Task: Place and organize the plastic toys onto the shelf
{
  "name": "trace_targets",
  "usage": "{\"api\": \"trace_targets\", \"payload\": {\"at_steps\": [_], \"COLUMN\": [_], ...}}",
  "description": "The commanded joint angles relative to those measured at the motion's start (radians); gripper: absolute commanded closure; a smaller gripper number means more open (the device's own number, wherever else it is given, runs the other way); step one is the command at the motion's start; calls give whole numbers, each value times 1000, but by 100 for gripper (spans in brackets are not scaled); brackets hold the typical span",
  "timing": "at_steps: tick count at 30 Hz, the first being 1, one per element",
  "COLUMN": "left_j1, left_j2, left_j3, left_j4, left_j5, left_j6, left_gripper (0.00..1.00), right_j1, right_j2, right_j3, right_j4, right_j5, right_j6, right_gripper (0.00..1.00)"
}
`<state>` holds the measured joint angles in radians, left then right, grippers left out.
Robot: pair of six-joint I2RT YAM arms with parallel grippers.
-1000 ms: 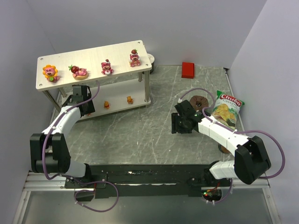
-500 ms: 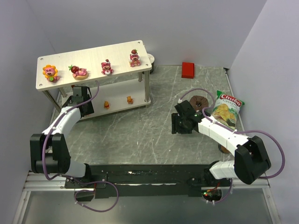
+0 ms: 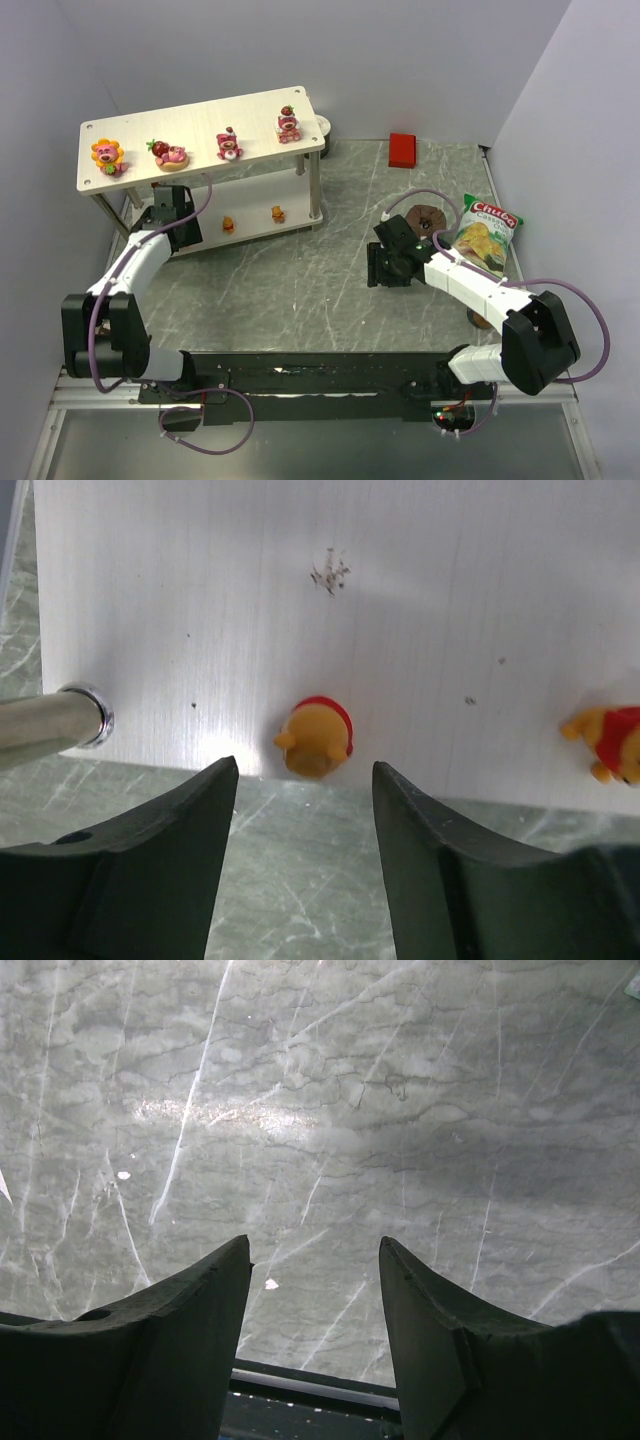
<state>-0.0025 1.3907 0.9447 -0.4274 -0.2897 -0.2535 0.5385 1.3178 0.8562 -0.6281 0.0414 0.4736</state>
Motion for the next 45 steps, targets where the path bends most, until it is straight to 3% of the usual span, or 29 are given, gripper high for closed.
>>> {"api": "trace_targets", "payload": {"at_steps": [1,10,18,23,32,45], "left_j1": [-1,-8,-200,-270,-289,-289], "left_j2": [-116,-268,-395,-308,-93,-19], "left_j3": [-14,-38,-127,-110,-6,-21], "left_j4": [-1,-63,73,144,130,272], "left_j5": [64,204,264,207,14,14], "left_j6": [-30,-73,-154,-95,46,181], "left_gripper": [35,31,30,33,39,39], "right_j1": [-9,-9,-9,-8,-8,-9], "right_j2": [-25,-25,-20,-31,-48,-43], "right_j3": [-11,-16,-17,-23,-39,-36], "right_j4": [18,22,25,30,36,30], "right_j5": [14,6,-6,-6,3,20], "right_j6": [3,7,7,3,-3,3], "right_gripper": [38,38,38,38,38,38]}}
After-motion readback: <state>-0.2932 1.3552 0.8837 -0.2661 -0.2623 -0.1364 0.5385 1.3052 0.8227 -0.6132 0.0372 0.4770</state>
